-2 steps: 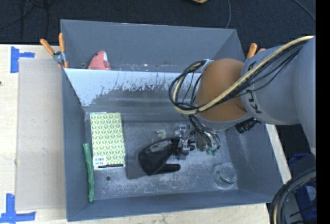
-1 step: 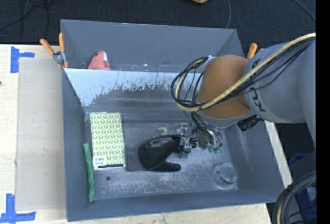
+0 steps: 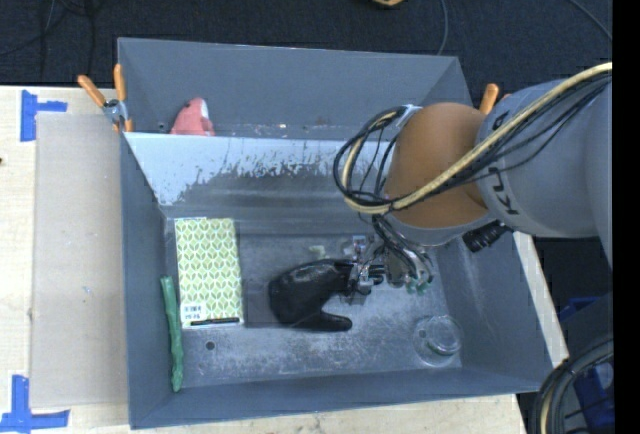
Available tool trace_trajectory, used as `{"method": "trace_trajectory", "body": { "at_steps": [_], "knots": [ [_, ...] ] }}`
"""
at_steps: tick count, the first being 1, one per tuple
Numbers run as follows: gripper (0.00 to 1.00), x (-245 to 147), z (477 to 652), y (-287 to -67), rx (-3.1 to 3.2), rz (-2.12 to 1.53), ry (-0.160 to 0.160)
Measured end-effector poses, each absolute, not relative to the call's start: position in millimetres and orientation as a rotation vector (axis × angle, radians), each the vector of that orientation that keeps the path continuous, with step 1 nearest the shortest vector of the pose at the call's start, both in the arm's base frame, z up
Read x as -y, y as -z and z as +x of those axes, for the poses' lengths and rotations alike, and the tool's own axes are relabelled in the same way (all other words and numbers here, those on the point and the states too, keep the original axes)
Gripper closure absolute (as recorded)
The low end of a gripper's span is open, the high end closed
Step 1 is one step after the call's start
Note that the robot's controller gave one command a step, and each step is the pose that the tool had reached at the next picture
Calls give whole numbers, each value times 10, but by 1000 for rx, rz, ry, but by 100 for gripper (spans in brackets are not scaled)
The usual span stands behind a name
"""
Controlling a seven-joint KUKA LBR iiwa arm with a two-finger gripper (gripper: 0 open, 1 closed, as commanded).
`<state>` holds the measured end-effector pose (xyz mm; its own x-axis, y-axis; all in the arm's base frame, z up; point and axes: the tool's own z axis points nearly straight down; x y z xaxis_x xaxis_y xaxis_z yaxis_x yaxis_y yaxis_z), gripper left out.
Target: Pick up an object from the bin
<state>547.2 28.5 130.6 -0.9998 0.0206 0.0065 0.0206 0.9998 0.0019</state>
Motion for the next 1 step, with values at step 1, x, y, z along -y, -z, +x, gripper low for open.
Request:
{"method": "trace_trajectory", "body": {
  "at_steps": [1],
  "knots": [
    [100,-284,5463,-1383,3133,-32,3]
  ]
}}
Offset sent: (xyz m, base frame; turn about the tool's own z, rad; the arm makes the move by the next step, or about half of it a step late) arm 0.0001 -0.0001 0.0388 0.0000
